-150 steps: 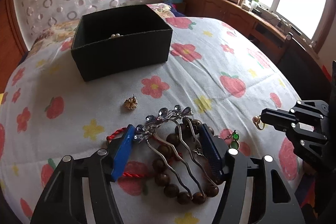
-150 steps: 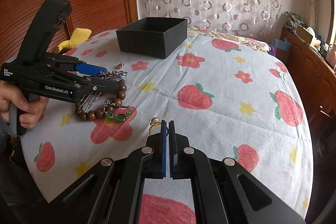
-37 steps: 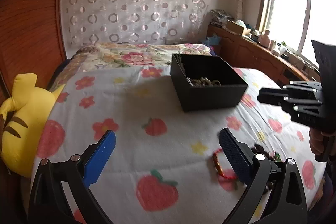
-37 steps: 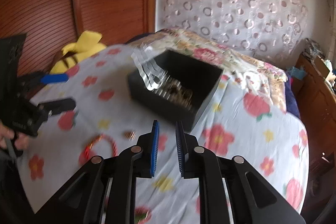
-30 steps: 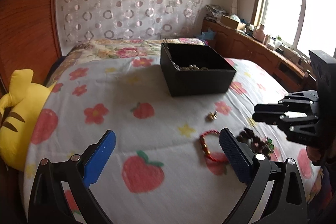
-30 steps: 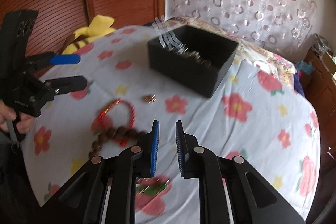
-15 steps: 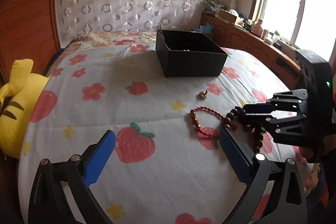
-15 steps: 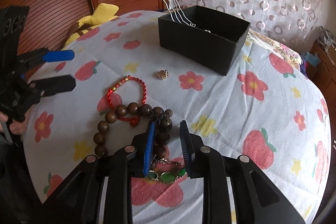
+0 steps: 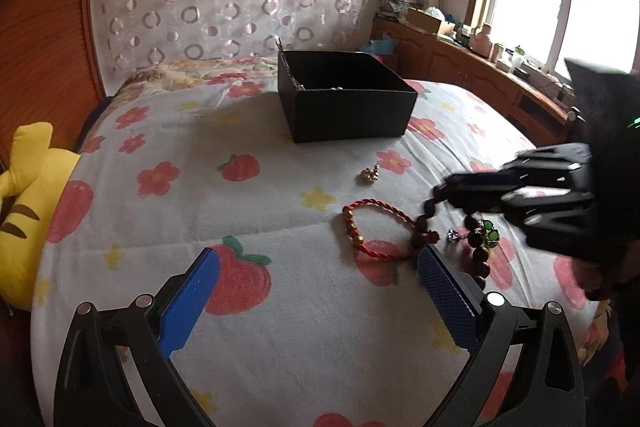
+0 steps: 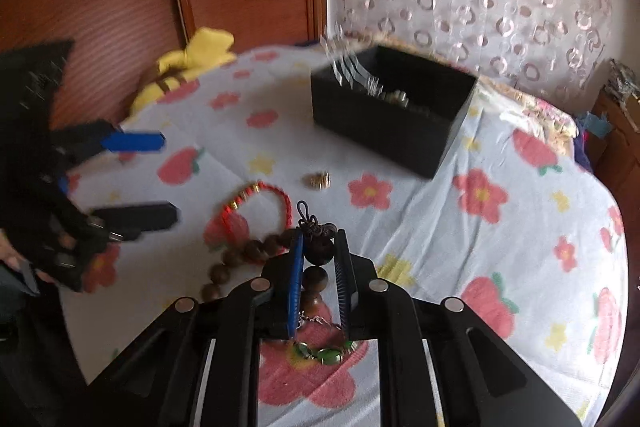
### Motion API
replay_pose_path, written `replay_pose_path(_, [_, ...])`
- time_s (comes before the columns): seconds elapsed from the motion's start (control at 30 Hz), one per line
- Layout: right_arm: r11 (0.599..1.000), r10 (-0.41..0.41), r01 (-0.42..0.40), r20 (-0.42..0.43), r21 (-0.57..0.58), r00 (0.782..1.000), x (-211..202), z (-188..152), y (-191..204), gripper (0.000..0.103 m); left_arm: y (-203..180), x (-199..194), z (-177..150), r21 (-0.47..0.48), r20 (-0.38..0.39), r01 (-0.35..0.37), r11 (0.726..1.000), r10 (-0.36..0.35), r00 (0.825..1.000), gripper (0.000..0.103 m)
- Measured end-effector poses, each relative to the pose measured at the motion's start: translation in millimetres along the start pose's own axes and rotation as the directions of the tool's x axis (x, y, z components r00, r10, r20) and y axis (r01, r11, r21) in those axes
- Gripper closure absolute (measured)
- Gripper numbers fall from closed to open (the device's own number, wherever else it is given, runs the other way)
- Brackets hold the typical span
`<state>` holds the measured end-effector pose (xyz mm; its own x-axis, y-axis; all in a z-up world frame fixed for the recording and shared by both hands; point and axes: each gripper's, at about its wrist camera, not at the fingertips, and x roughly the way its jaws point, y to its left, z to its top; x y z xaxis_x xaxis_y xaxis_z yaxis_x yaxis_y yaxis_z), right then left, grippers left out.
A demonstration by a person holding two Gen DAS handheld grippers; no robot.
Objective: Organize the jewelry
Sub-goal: 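Grasp the wooden bead bracelet with the right gripper and lift it, then grasp the red string bracelet with the left gripper while the right gripper holds the bead bracelet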
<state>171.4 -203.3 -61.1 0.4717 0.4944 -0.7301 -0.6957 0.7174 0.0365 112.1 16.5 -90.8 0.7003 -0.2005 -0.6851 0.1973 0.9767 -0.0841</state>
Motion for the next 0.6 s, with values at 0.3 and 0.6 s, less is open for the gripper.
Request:
replay_pose_path(0.3, [1.0,-0.011,0.013,0.154,-0.008,0.988,-63.1,14.6,0.1,0.086,-0.6,9.4,7.7,0.003,-0.015,0.002,1.0,-0.002,1.0,0.008])
replay_pose_path(0.6, [0.998,-0.052,0.056,0.209,-0.016,0.977,-91.6,18.0,-1.6,0.086,-6.9,27.4,20.5,0.007,-0.079,0.088,0.996,-0.088,0.993,0.036])
